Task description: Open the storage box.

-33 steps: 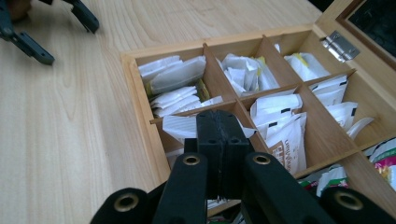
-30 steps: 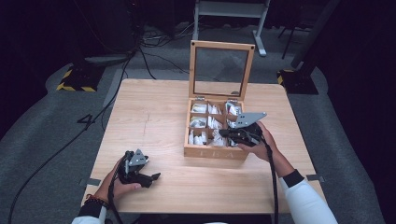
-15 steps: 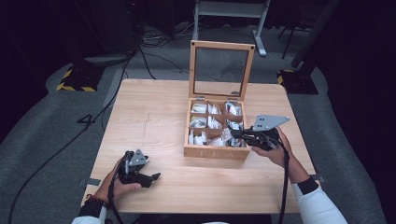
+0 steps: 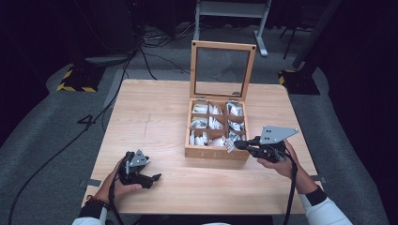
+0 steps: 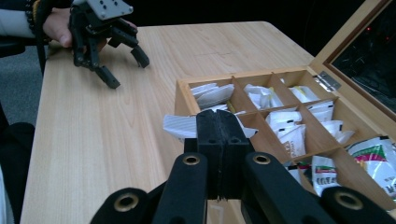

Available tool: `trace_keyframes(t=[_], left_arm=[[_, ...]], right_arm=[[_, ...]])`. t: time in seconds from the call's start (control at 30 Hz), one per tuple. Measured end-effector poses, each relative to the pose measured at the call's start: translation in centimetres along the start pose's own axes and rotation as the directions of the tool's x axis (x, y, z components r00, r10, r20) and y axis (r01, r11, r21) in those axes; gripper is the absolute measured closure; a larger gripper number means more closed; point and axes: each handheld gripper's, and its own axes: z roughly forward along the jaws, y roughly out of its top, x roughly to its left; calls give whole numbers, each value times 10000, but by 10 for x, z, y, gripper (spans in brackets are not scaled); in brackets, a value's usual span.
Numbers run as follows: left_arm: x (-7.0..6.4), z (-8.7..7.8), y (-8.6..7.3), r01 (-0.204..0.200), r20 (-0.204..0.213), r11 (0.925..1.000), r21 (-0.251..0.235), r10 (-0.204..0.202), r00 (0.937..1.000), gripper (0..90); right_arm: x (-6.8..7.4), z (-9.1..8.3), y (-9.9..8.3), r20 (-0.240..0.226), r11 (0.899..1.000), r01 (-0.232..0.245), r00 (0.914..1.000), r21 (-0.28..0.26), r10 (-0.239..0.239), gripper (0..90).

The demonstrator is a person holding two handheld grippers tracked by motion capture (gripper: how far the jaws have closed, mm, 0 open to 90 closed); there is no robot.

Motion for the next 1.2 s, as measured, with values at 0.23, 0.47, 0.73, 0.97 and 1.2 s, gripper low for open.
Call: trace_keyframes(t=[0.23,0.47,0.73,0.97,1.2], left_arm=[[0,0,0,0,3,10000,-5,0,10000,154],[0,0,0,-12,-2,10000,-10,12,10000,154],[0,0,0,-11,1,10000,-10,11,10000,154],[0,0,0,-38,-3,10000,-11,38,10000,154],[-4,1,8,24,-184,9991,429,-17,9998,162]], right_arm=[[17,14,-8,-556,9993,166,9983,346,-147,893],[35,35,-21,-1155,9958,390,9929,830,-292,893],[49,68,-45,-1632,9835,454,9864,1752,-164,880],[48,67,-53,-1576,9817,215,9875,1894,88,526],[29,30,-53,-882,9908,-338,9951,1309,456,354]])
